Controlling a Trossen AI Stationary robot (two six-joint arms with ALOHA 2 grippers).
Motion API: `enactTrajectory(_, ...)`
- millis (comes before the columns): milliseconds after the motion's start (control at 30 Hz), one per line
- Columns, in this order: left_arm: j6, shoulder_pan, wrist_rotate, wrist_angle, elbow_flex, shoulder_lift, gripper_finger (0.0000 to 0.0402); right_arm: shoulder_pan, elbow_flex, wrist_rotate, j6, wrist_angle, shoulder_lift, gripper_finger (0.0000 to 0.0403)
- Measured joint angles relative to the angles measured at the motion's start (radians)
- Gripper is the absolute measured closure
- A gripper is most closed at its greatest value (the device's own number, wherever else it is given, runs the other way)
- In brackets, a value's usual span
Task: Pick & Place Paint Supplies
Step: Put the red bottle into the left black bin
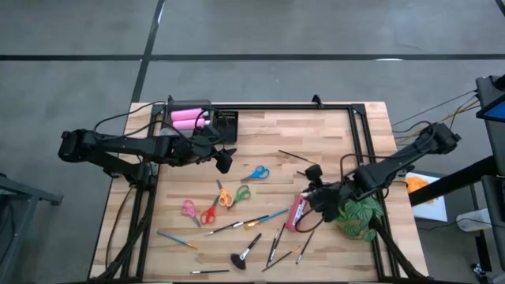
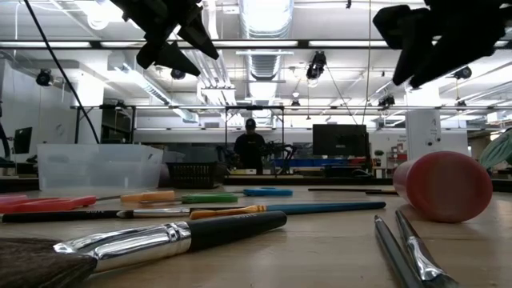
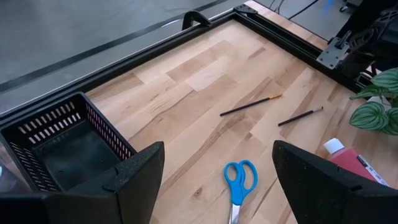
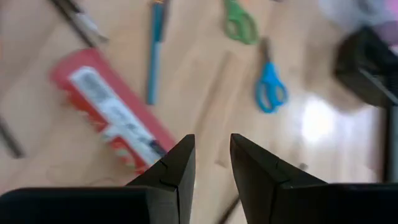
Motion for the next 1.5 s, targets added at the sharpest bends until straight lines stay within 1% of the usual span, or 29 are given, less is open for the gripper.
enactTrajectory(100, 0.0, 0.0, 0.0, -0.002, 0.0, 0.0, 0.0099, -0.011, 0.01, -0.056, 0.023, -0.006, 0.012, 0.028)
enactTrajectory(200, 0.0, 0.0, 0.0, -0.005, 0.0, 0.0, 0.0099, -0.023, 0.01, -0.063, 0.044, 0.002, 0.011, 0.0241)
enactTrajectory(300, 0.0, 0.0, 0.0, -0.005, 0.0, 0.0, 0.0099, -0.034, -0.006, -0.063, -0.012, 0.012, 0.013, 0.02)
enactTrajectory(400, 0.0, 0.0, 0.0, -0.005, 0.0, 0.0, 0.0099, -0.042, -0.024, -0.062, -0.093, 0.027, 0.026, 0.0168)
enactTrajectory(467, 0.0, 0.0, 0.0, -0.006, 0.0, 0.0, 0.0099, -0.044, -0.036, -0.063, -0.131, 0.031, 0.04, 0.0152)
enactTrajectory(633, 0.0, 0.0, 0.0, -0.008, 0.0, 0.0, 0.0099, -0.049, -0.043, -0.086, -0.138, 0.059, 0.102, 0.0124)
enactTrajectory(700, 0.0, 0.0, 0.0, -0.009, 0.0, 0.0, 0.0099, -0.05, -0.042, -0.127, -0.14, 0.071, 0.135, 0.0118)
enactTrajectory(767, 0.0, 0.0, 0.0, -0.008, 0.0, 0.0, 0.0099, -0.051, -0.042, -0.14, -0.151, 0.075, 0.173, 0.0116)
enactTrajectory(1200, 0.0, 0.0, 0.001, -0.008, 0.0, 0.0, 0.0099, -0.076, -0.041, -0.142, -0.206, 0.097, 0.319, 0.0115)
enactTrajectory(1300, 0.0, 0.0, 0.001, -0.008, 0.0, 0.0, 0.0099, -0.083, -0.042, -0.156, -0.218, 0.107, 0.353, 0.0115)
enactTrajectory(1500, 0.0, 0.0, 0.001, -0.007, 0.0, 0.0, 0.0099, -0.096, -0.039, -0.16, -0.215, 0.116, 0.378, 0.0115)
